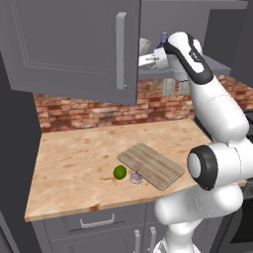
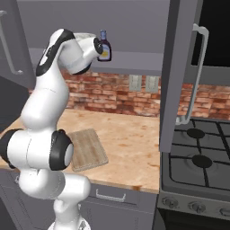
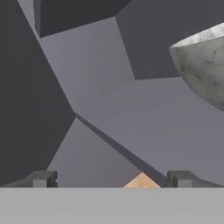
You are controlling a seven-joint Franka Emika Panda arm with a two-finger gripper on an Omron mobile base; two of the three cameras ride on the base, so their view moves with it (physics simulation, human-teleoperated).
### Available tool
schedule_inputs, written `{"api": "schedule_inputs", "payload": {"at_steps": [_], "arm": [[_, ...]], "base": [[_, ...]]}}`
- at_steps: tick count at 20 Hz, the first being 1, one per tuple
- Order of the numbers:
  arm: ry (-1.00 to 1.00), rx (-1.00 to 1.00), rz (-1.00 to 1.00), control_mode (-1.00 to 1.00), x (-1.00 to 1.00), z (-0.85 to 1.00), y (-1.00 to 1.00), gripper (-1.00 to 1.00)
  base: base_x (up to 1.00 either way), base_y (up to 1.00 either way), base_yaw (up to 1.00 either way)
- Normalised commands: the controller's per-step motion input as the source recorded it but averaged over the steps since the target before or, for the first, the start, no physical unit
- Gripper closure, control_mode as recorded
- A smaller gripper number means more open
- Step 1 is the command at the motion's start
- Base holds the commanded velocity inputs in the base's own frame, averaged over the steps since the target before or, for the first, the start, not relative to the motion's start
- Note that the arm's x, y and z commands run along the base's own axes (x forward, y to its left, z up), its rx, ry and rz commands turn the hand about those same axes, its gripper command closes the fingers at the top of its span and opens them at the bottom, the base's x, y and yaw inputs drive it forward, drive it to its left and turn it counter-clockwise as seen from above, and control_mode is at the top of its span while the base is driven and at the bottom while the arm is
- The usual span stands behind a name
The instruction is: Open the cabinet. Place the bowl and condiment on the counter. Then place the lime and garlic on the cutting board.
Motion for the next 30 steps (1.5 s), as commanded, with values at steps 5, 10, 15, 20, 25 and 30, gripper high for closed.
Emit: {"api": "schedule_inputs", "payload": {"at_steps": [5,10,15,20,25,30], "arm": [[0.0,0.0,0.05,-1.0,0.14,-0.13,0.33,-1.0],[0.01,0.0,0.05,-1.0,0.17,-0.05,0.27,-1.0],[0.0,0.0,0.05,-1.0,0.03,0.0,0.25,-1.0],[0.0,0.0,0.07,-1.0,-0.07,0.0,0.27,-1.0],[0.0,0.0,0.11,-1.0,-0.42,0.0,0.31,-1.0],[0.0,0.0,0.12,-1.0,-0.61,0.0,0.3,-1.0]], "base": [[0.0,0.0,0.0],[0.0,0.0,0.0],[0.0,0.0,0.0],[0.0,0.0,0.0],[0.0,0.0,0.0],[0.0,0.0,0.0]]}}
